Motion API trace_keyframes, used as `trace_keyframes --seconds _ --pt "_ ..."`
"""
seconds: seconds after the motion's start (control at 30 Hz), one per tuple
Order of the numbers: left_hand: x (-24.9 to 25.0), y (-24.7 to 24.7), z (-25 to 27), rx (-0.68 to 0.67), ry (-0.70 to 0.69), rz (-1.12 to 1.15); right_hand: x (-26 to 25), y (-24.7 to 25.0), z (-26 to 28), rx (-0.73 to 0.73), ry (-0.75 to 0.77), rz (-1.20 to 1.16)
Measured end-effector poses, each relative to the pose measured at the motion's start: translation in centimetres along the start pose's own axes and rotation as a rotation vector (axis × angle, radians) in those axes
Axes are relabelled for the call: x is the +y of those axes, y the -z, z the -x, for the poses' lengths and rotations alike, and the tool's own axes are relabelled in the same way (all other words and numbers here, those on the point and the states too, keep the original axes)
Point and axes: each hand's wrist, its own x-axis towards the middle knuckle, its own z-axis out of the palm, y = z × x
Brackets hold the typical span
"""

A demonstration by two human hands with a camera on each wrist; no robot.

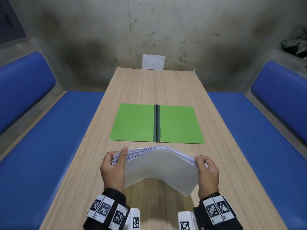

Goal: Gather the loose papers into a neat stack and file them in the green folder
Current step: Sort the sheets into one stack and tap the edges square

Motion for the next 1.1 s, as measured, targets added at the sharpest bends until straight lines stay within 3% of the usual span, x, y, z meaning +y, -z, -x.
trace_keyframes --seconds 0.17,0.27,0.4,0.5,0.6,0.7,0.8,0.9,1.1 --pt "0.5 -0.3 -0.1 0.044 0.0 0.008 0.0 0.1 -0.1 0.008 0.039 -0.001" --pt "0.5 0.0 -0.1 -0.008 -0.013 0.018 0.3 0.7 0.4 -0.117 0.086 0.018" --pt "0.0 1.2 -0.4 -0.296 -0.09 -0.042 1.4 2.0 0.8 -0.316 0.091 0.212" --pt "-0.3 1.7 -0.3 -0.463 -0.161 -0.269 1.7 2.4 0.7 -0.324 0.078 0.224" --pt "-0.2 1.5 -0.4 -0.406 -0.146 -0.263 1.7 2.1 0.5 -0.287 0.026 0.138" --pt "0.3 1.3 -0.5 -0.34 -0.073 -0.096 1.5 1.6 0.4 -0.226 0.019 0.079" --pt "1.3 1.6 -0.3 -0.287 -0.123 -0.013 0.2 1.7 0.4 -0.217 0.072 0.02" --pt "1.5 2.1 0.6 -0.282 -0.135 0.04 -0.1 1.8 0.5 -0.261 0.104 -0.009" --pt "-1.3 2.7 1.9 -0.363 0.033 -0.06 1.5 1.4 1.0 -0.274 0.036 0.044"
